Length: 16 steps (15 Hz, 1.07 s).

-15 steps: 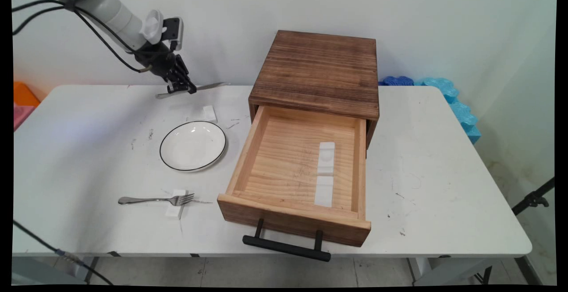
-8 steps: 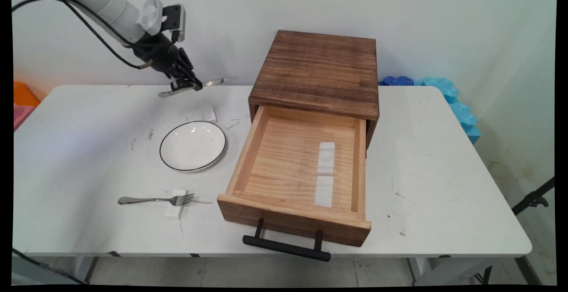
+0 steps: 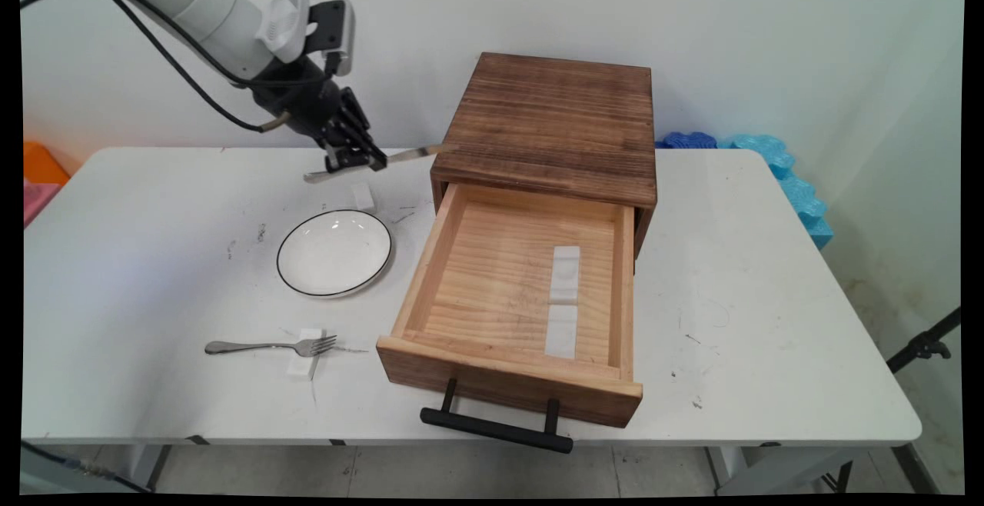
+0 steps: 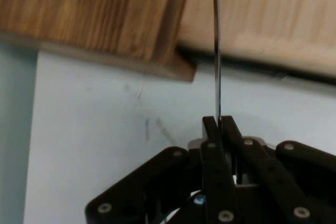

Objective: Place the picked object into the drawer

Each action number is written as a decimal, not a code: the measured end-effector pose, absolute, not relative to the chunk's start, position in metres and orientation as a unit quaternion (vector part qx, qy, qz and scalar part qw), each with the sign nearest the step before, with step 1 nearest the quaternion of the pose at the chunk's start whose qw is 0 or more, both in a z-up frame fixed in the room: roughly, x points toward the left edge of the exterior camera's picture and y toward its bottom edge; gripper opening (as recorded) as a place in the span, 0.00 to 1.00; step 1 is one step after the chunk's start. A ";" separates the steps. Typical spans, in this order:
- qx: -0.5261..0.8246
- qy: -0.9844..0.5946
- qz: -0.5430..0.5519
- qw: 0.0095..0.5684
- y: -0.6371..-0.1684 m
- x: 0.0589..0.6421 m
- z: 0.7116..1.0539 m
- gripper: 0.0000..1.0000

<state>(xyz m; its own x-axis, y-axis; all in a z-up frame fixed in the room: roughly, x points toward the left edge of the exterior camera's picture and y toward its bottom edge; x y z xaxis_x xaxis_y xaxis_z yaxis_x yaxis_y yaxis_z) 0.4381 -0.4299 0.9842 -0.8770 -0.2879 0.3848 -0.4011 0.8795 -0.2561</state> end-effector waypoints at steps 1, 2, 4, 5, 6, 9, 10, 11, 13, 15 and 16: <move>0.173 -0.955 0.166 0.173 -0.425 0.425 0.987 0.00; 0.168 -0.956 0.165 0.175 -0.422 0.415 0.989 0.00; 0.158 -0.957 0.165 0.178 -0.418 0.400 0.990 0.00; 0.151 -0.958 0.164 0.180 -0.416 0.391 0.990 0.00; 0.143 -0.959 0.164 0.182 -0.414 0.380 0.990 0.00; 0.122 -0.961 0.164 0.187 -0.411 0.351 0.987 0.00; 0.114 -0.962 0.164 0.188 -0.411 0.342 0.985 0.00; 0.107 -0.962 0.164 0.189 -0.412 0.334 0.983 0.00; 0.096 -0.963 0.164 0.191 -0.414 0.321 0.979 0.00; 0.081 -0.964 0.165 0.192 -0.418 0.305 0.971 0.00; 0.075 -0.964 0.165 0.192 -0.420 0.298 0.968 0.00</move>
